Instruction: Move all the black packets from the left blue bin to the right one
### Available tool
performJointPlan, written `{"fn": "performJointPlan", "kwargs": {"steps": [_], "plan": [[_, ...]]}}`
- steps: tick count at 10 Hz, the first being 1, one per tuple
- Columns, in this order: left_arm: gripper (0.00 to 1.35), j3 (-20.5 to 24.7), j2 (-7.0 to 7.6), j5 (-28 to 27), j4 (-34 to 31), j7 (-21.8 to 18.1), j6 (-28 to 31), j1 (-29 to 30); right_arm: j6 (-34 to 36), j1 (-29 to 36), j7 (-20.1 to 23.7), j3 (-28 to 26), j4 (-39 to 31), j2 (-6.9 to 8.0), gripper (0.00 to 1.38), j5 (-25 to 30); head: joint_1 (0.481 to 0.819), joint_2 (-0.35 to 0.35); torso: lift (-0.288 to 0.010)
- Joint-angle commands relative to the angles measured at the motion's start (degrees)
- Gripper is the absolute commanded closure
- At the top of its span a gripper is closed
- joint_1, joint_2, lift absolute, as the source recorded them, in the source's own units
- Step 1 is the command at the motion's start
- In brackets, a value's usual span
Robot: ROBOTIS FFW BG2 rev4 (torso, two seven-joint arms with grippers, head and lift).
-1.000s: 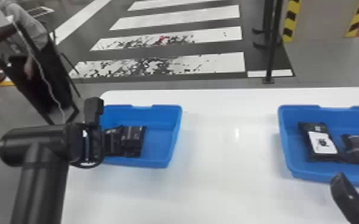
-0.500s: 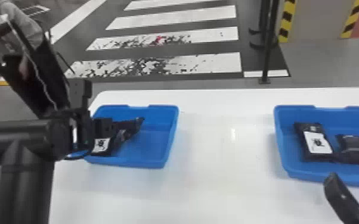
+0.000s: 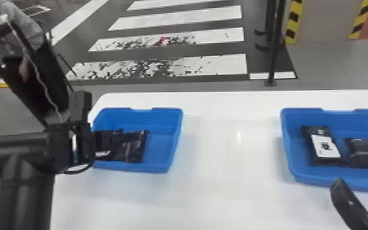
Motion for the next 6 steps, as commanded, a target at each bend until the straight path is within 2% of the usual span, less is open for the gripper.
{"fn": "performJointPlan", "kwargs": {"steps": [1, 2, 4, 6], "plan": [[0.45, 0.9, 0.05, -1.2, -1.2, 0.0, 2.1, 0.4, 0.2, -0.1, 0.1, 0.0, 0.3, 0.00, 0.12, -0.3, 0.695, 0.250, -0.185], [0.40, 1.4, 0.05, -3.5, -2.0, 0.2, 4.8, 0.1, 0.3, -0.2, 0.2, 0.0, 0.4, 0.00, 0.12, -0.4, 0.695, 0.255, -0.185], [0.40, 2.4, 0.05, -4.5, -1.3, 0.5, 6.8, 0.0, 0.3, -0.5, 0.5, 0.1, 0.8, 0.00, 0.12, -0.6, 0.695, 0.291, -0.185], [0.40, 0.9, 0.13, -3.7, 1.5, 0.5, 6.9, -1.6, 0.3, -0.6, 0.6, 0.1, 1.1, 0.00, 0.12, -0.9, 0.695, 0.307, -0.185]]}}
